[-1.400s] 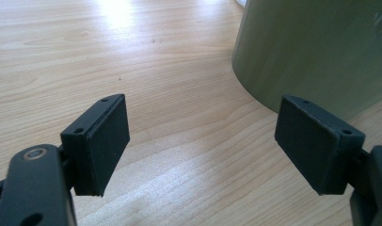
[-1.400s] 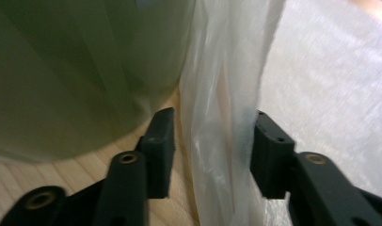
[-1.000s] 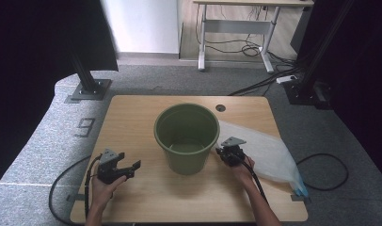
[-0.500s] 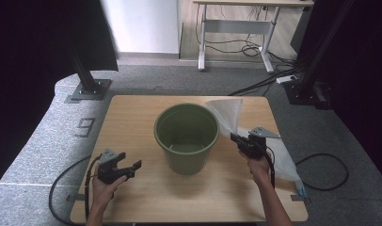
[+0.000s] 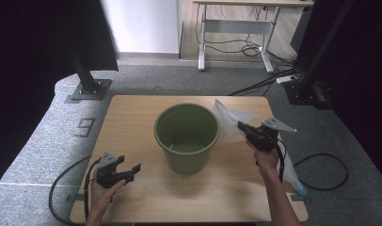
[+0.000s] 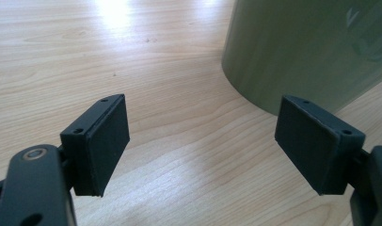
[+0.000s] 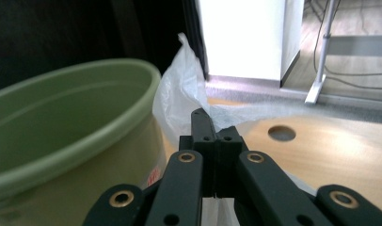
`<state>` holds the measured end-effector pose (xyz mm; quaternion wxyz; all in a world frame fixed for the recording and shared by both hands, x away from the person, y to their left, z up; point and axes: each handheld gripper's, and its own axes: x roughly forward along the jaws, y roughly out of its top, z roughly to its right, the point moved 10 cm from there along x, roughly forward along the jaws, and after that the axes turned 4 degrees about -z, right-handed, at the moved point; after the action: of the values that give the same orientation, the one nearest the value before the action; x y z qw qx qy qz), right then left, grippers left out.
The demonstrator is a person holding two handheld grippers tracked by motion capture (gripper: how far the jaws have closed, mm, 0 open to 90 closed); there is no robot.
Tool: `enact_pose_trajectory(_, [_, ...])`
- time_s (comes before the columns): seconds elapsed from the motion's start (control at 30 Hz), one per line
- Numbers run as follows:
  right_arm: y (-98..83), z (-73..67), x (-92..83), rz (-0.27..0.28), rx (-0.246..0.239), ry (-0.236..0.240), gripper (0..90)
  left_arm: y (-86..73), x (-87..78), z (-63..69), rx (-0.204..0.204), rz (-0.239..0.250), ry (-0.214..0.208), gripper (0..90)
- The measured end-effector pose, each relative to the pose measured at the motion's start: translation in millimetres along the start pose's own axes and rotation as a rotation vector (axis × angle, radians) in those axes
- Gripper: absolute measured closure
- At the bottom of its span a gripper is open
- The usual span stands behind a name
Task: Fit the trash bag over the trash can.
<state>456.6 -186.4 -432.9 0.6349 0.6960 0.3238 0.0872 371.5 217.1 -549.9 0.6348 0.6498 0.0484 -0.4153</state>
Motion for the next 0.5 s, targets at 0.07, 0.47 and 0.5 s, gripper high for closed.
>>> enact_pose_trajectory(0.07, [5.0,1.5,-4.2,0.020,0.010,0.000,88.8,-0.5,0.3,-0.4,-0.005,0.000,0.001,18.2])
enact_pose_trajectory(0.47, [23.4,17.3,-23.4,0.085,0.059,-0.043,88.7,-2.9,0.4,-2.2,-0.013,-0.003,0.004,18.3])
enact_pose_trajectory(0.5, [26.5,17.9,-24.4,0.094,0.064,-0.045,88.8,-2.9,0.1,-3.1,-0.016,-0.001,0.007,18.4])
